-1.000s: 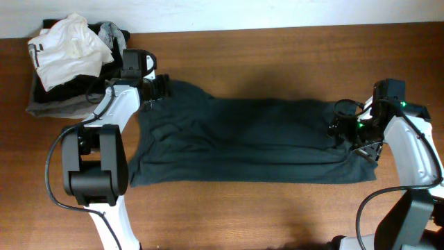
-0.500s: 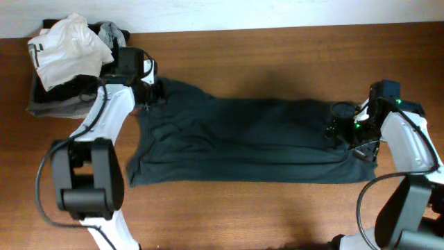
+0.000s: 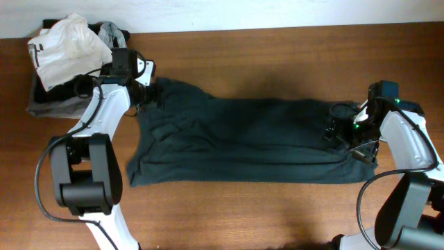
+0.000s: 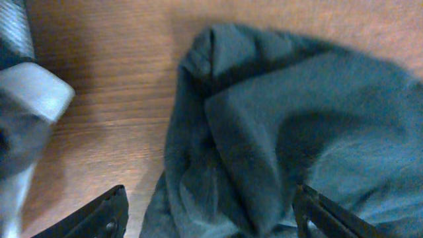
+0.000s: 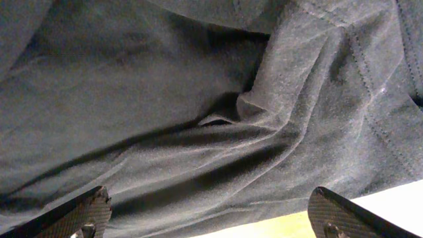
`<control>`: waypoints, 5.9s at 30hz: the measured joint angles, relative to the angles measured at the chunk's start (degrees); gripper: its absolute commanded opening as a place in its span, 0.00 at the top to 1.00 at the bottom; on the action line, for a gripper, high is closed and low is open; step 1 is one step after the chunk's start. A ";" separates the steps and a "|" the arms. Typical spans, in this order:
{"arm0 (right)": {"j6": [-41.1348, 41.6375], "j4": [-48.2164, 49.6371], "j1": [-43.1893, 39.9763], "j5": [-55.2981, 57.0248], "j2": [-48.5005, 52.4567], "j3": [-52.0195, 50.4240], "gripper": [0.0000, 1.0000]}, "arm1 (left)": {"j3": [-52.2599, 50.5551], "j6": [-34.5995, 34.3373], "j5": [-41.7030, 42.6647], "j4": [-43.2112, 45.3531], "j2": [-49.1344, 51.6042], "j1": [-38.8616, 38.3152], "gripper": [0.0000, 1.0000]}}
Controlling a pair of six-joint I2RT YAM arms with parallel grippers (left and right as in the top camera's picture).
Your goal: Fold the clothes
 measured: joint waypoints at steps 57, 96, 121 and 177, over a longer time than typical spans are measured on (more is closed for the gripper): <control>9.16 48.96 -6.36 -5.27 18.84 2.29 0.29 | 3.08 -5.88 21.07 -11.61 -7.67 -0.04 0.93; 7.93 50.62 -6.36 -2.51 21.62 3.72 0.96 | 3.08 -6.05 20.74 -11.63 -7.67 -0.04 0.92; 5.55 5.22 -6.36 -2.01 6.88 28.39 0.96 | 9.40 -14.49 0.52 -36.06 -20.61 0.07 0.96; -1.16 15.85 -5.57 -2.01 8.81 -6.05 0.96 | -7.89 -16.74 4.70 -23.12 0.15 -6.19 0.84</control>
